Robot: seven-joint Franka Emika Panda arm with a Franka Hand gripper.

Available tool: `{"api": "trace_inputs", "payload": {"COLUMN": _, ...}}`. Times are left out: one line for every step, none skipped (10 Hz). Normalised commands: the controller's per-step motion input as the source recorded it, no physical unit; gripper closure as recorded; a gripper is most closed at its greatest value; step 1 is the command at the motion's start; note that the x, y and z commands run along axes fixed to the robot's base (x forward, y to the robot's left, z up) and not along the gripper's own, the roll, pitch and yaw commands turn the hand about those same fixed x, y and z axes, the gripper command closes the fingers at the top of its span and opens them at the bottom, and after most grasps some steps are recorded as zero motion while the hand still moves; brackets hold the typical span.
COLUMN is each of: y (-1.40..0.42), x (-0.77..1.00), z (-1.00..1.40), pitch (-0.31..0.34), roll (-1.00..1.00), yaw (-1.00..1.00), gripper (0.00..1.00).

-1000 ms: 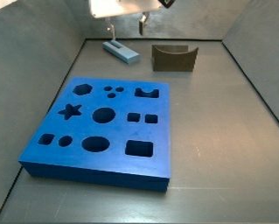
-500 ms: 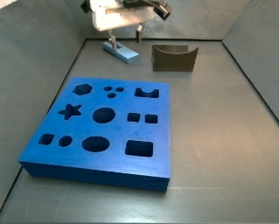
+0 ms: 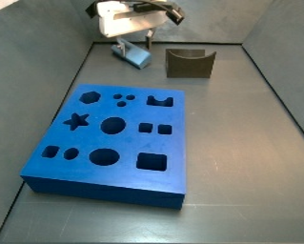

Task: Pick up the square-circle object. Move up. Place the square-circle object on the fixture. Regrasp the square-circle object. Move to above the board. Insert the square-circle object.
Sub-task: Pick up the square-circle object.

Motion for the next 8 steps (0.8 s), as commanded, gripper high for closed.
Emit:
{"api": "trace_inputs", "payload": {"y": 0.00, "x": -0.18, "z": -0.34, "pitch": 0.000, "roll": 0.33, "yaw": 0.45, "gripper": 0.00}}
{"api": "trace_inputs", "payload": {"y": 0.03, "x": 0.00, "z": -0.26, "pitch": 0.014, "roll": 0.25, "yaw": 0.37, "gripper": 0.00}}
{"api": "trace_inputs", "payload": {"y": 0.00, "x": 0.00, "z": -0.25, "pitch": 0.006, "roll": 0.27, "yaw": 0.33, "gripper": 0.00}}
{"api": "trace_inputs", "payload": {"y": 0.00, "x": 0.00, "z": -0.22, "pitch": 0.009, "roll": 0.13, "yaw": 0.28, "gripper": 0.00}}
{"api": "trace_inputs", "payload": {"y": 0.04, "x": 0.00, "z": 0.00, "pitch": 0.020, "roll": -0.16, "yaw": 0.00, "gripper": 0.00}}
{"api": "trace_inputs", "payload": {"y": 0.00, "x": 0.00, "z": 0.00, "pitch": 0.000, "roll": 0.01, "yaw": 0.00, "gripper": 0.00}}
{"api": "trace_inputs", "payload": {"y": 0.00, "x": 0.00, "z": 0.00, "pitch": 0.000, "roll": 0.00, "yaw": 0.00, "gripper": 1.00}}
{"api": "trace_inputs", "payload": {"y": 0.00, "x": 0.00, "z": 0.00, "pitch": 0.000, "roll": 0.00, "yaw": 0.00, "gripper": 1.00}}
